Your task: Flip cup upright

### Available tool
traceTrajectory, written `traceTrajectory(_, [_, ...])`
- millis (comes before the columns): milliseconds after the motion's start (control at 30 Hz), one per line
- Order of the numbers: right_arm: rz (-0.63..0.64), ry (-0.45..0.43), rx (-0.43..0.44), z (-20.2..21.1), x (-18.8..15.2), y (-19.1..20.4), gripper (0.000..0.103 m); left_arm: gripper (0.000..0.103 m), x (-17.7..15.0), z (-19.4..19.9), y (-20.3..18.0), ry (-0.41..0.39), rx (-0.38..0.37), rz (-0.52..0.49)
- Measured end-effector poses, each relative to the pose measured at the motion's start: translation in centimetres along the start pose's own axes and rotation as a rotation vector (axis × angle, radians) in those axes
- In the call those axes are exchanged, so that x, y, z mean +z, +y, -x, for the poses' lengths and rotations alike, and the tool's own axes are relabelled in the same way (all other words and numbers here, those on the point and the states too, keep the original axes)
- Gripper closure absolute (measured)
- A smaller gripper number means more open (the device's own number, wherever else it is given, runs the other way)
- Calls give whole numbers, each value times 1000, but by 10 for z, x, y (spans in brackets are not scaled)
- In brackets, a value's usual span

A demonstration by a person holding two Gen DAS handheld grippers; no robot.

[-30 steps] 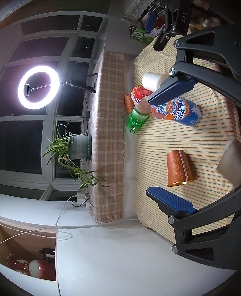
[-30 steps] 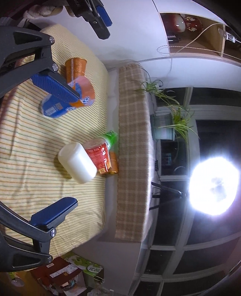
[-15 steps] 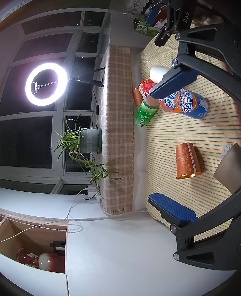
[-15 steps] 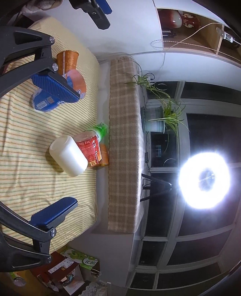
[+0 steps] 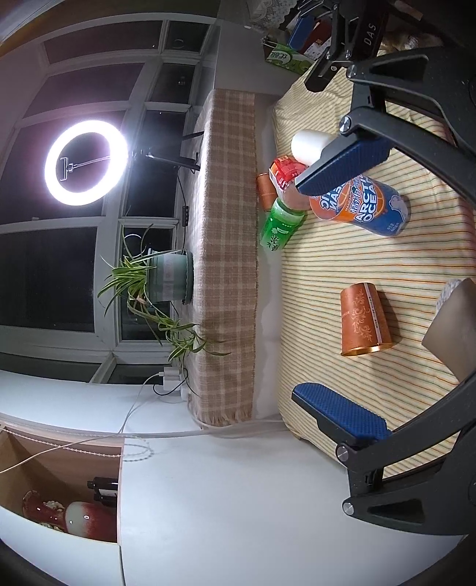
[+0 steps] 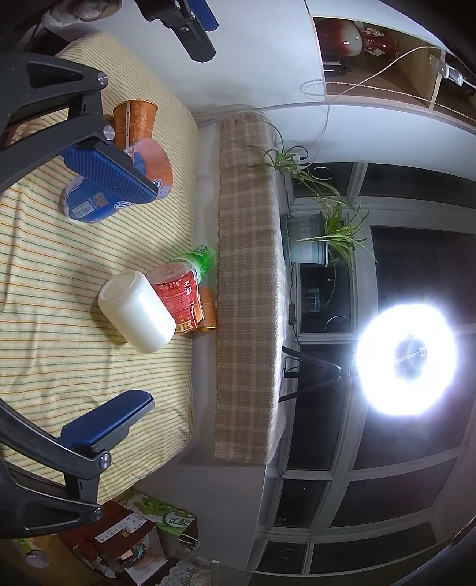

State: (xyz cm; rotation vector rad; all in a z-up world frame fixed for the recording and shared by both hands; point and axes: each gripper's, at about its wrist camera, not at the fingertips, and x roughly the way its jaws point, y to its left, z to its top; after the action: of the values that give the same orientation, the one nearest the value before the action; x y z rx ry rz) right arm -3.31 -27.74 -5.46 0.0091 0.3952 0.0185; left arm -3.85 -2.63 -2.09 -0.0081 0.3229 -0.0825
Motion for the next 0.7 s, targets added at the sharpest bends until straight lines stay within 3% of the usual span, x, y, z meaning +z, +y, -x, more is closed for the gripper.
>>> traceTrajectory(700, [-2, 4, 0, -2, 0, -1, 0, 0, -3, -2, 0, 7, -1, 0])
